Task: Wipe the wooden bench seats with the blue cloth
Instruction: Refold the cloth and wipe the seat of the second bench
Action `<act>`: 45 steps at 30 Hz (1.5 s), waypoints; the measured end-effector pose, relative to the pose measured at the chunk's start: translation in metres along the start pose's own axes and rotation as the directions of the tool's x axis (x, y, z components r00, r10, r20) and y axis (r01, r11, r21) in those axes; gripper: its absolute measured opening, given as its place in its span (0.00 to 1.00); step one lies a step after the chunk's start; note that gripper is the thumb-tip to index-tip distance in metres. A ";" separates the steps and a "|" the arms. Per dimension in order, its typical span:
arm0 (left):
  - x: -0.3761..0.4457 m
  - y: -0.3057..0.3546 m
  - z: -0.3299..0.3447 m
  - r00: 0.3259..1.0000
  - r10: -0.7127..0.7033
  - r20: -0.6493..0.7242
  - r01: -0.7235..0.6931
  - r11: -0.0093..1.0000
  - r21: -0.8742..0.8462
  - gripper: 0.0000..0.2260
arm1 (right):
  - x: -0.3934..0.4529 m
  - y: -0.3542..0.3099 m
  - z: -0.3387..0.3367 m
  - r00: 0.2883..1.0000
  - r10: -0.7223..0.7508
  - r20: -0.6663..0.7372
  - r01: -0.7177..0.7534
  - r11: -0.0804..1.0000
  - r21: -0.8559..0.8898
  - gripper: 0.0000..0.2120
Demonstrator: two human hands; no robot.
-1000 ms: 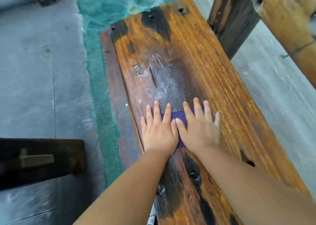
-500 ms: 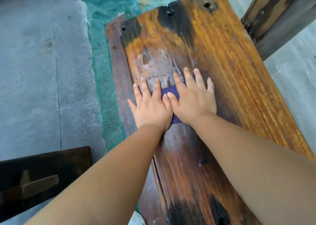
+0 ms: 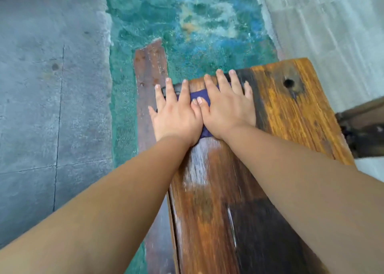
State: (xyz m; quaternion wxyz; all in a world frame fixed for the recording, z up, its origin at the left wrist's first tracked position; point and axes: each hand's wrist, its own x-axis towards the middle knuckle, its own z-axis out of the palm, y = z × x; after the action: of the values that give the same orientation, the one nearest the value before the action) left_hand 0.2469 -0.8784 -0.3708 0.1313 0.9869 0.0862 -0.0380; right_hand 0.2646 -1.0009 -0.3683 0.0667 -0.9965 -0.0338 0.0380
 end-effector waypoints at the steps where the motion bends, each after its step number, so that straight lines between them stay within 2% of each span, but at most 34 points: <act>1: 0.014 0.002 -0.001 1.000 -0.003 0.006 0.003 1.000 0.000 0.26 | 0.014 -0.001 -0.002 1.000 -0.006 0.011 0.006 1.000 -0.007 0.31; 7: 0.038 0.007 -0.010 1.000 -0.011 -0.010 0.011 1.000 -0.002 0.24 | 0.040 -0.003 -0.016 1.000 -0.020 0.018 0.020 1.000 0.002 0.23; 12: 0.041 0.009 -0.017 0.997 -0.017 0.080 0.018 1.000 -0.010 0.24 | 0.042 -0.004 -0.022 0.995 -0.011 0.095 0.011 1.000 0.001 0.25; 15: 0.038 0.009 -0.015 0.997 -0.024 0.067 0.026 0.999 -0.021 0.23 | 0.041 -0.003 -0.022 0.993 -0.011 0.117 0.011 1.000 -0.001 0.26; 18: 0.038 0.008 -0.014 0.999 -0.022 0.037 0.023 0.999 -0.027 0.21 | 0.041 -0.004 -0.020 0.995 -0.014 0.095 0.013 1.000 0.012 0.26; 22: 0.034 0.005 -0.009 1.000 0.003 -0.014 -0.004 0.999 -0.033 0.18 | 0.036 -0.001 -0.013 1.000 -0.011 -0.001 0.011 0.999 0.046 0.26; 26: 0.032 0.007 -0.007 0.999 0.016 -0.033 -0.017 1.000 -0.018 0.21 | 0.028 -0.002 -0.011 1.000 0.011 -0.017 -0.010 0.998 0.068 0.26; 32: -0.054 0.012 0.000 0.985 0.166 0.038 -0.169 0.982 0.086 0.27 | -0.076 0.010 -0.003 0.984 0.177 0.013 -0.178 0.981 0.073 0.30; 38: -0.138 0.026 0.003 0.902 0.381 0.205 -0.406 0.909 0.095 0.28 | -0.188 0.030 -0.003 0.922 0.382 0.064 -0.385 0.921 0.054 0.29; 41: -0.151 0.030 0.007 0.847 0.462 0.262 -0.497 0.864 0.084 0.27 | -0.210 0.036 -0.003 0.890 0.444 0.104 -0.449 0.893 0.034 0.29; 45: -0.126 0.037 0.008 0.827 0.496 0.266 -0.535 0.839 0.098 0.27 | -0.189 0.042 -0.003 0.898 0.423 0.122 -0.432 0.900 0.058 0.30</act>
State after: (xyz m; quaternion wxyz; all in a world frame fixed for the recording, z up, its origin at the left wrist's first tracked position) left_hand 0.1296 -0.9356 -0.3570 0.0622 0.9694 -0.2035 -0.1223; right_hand 0.0795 -1.0562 -0.3576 0.0966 -0.9725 0.1837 0.1060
